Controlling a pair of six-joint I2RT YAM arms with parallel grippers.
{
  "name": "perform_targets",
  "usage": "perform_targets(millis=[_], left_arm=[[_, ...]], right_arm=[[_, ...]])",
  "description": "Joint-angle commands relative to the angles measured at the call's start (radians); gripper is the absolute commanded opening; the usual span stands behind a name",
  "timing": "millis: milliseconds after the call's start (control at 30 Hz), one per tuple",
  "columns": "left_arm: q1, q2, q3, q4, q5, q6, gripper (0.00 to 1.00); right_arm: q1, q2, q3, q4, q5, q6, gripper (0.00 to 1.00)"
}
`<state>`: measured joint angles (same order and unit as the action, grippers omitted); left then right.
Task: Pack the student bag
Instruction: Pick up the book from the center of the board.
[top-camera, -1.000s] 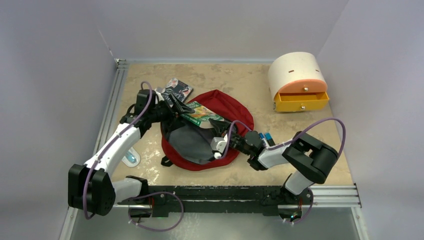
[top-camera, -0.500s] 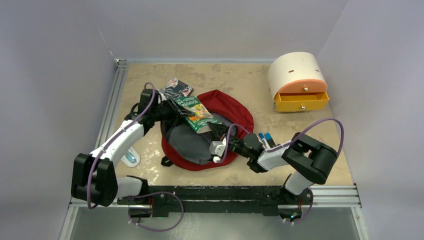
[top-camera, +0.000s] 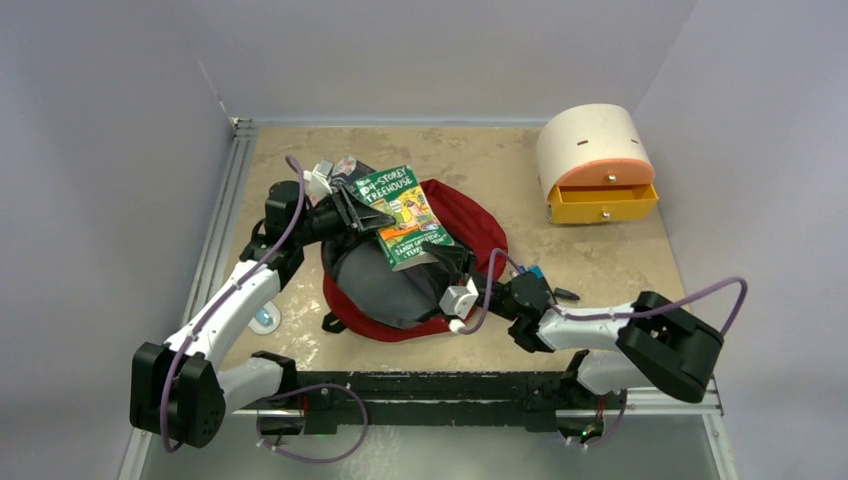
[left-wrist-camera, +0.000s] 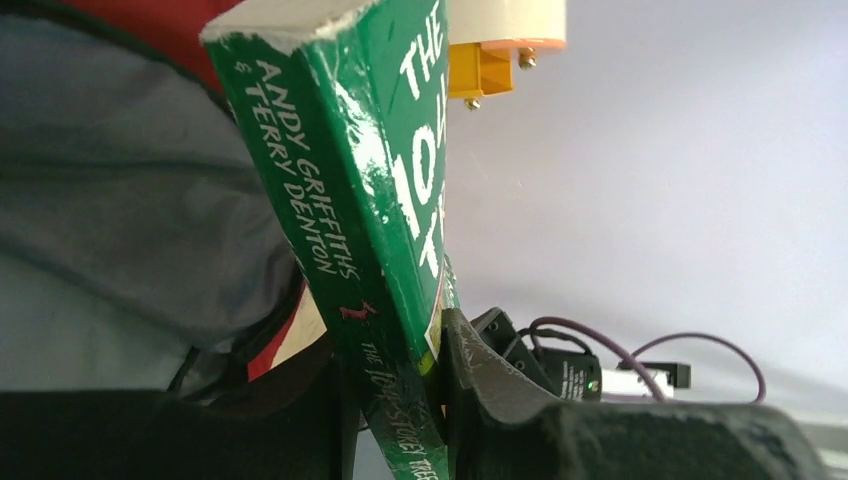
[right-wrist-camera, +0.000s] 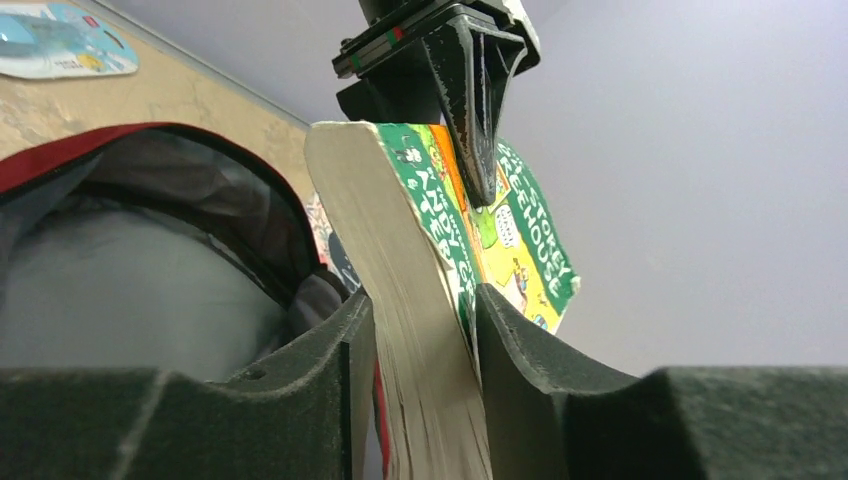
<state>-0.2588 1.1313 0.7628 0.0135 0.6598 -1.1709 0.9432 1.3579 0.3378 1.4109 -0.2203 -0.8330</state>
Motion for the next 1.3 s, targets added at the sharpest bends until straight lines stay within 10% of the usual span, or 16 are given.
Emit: perform_targets(millis=[0, 433, 767, 1000, 1267], left_arm=[[0.006, -0.025, -0.037, 0.185, 0.026, 0.186, 0.0], [0.006, -0.037, -0.019, 0.256, 0.075, 0.306, 0.0], [0.006, -0.051, -0.015, 0.285, 0.155, 0.381, 0.0], [0.006, -0.073, 0.0, 0.301, 0.293, 0.49, 0.0], [0.006, -0.08, 0.02, 0.356, 0.406, 0.518, 0.0]], right_arm=[[-0.003, -0.143, -0.002, 0.066, -0.033, 0.08, 0.45], [-0.004, -0.449, -0.071, -0.047, 0.108, 0.499, 0.59], [-0.024, -0.433, 0.136, -0.483, 0.465, 1.033, 0.67], [-0.232, -0.279, 0.372, -0.821, 0.163, 1.251, 0.94], [-0.294, -0.187, 0.442, -0.847, -0.116, 1.279, 0.99]])
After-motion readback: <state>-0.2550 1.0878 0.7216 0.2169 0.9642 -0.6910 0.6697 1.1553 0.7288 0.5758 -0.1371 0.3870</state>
